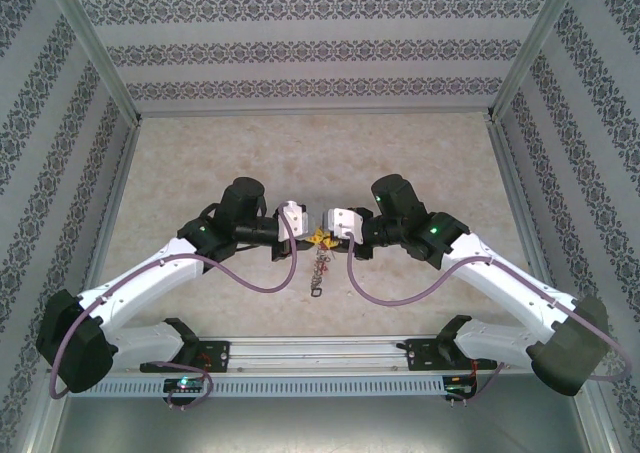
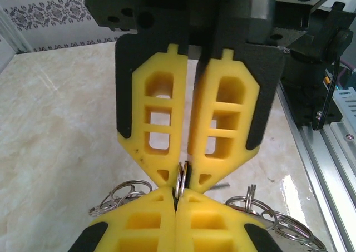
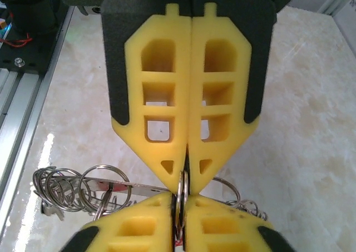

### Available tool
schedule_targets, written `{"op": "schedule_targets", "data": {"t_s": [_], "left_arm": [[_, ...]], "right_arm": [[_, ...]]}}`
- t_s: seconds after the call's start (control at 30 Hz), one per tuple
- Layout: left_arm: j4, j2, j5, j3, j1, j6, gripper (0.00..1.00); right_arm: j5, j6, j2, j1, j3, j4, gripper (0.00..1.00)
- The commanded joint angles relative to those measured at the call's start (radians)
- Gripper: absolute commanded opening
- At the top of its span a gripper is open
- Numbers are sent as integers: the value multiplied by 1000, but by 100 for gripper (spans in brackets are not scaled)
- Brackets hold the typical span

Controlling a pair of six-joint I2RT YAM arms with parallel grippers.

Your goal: Put the keys on the keyring

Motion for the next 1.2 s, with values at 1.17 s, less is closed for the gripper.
{"op": "schedule_targets", "data": {"t_s": [1.17], "left_arm": [[500, 4, 195, -94, 44, -236, 0]], "right_arm": [[-103, 57, -75, -62, -61, 132, 15]]}}
